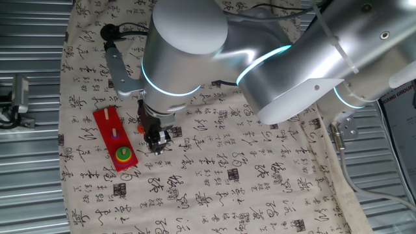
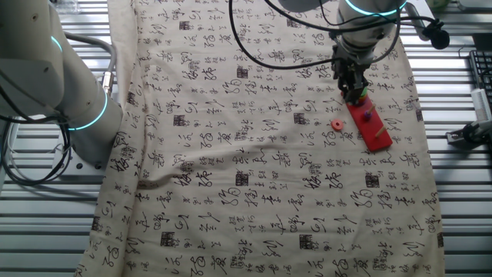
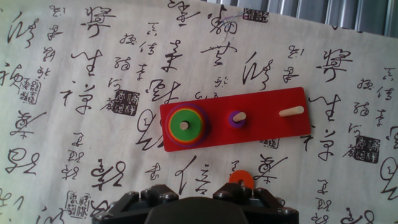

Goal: Take out one Hanoi block and throw it aside

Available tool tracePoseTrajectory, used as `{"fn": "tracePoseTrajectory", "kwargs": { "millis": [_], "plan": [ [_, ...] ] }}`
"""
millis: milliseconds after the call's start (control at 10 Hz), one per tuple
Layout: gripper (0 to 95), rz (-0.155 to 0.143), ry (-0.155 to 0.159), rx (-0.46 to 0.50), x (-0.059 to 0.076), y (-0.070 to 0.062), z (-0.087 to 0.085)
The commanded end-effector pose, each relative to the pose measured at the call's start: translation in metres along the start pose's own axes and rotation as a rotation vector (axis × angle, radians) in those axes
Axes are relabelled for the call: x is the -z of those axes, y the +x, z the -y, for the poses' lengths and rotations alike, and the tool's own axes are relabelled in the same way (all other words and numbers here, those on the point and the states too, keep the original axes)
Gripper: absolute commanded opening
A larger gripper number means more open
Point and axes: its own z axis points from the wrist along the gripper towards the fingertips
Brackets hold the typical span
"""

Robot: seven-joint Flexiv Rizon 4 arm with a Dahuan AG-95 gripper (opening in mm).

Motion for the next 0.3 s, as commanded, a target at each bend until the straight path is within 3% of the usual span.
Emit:
{"fn": "tracePoseTrajectory", "kwargs": {
  "millis": [100,300],
  "plan": [
    [57.0,-0.001,-0.006,0.0,0.0002,0.0001,-0.0004],
    [57.0,0.0,-0.007,-0.004,0.0002,0.0001,-0.0004]
  ]
}}
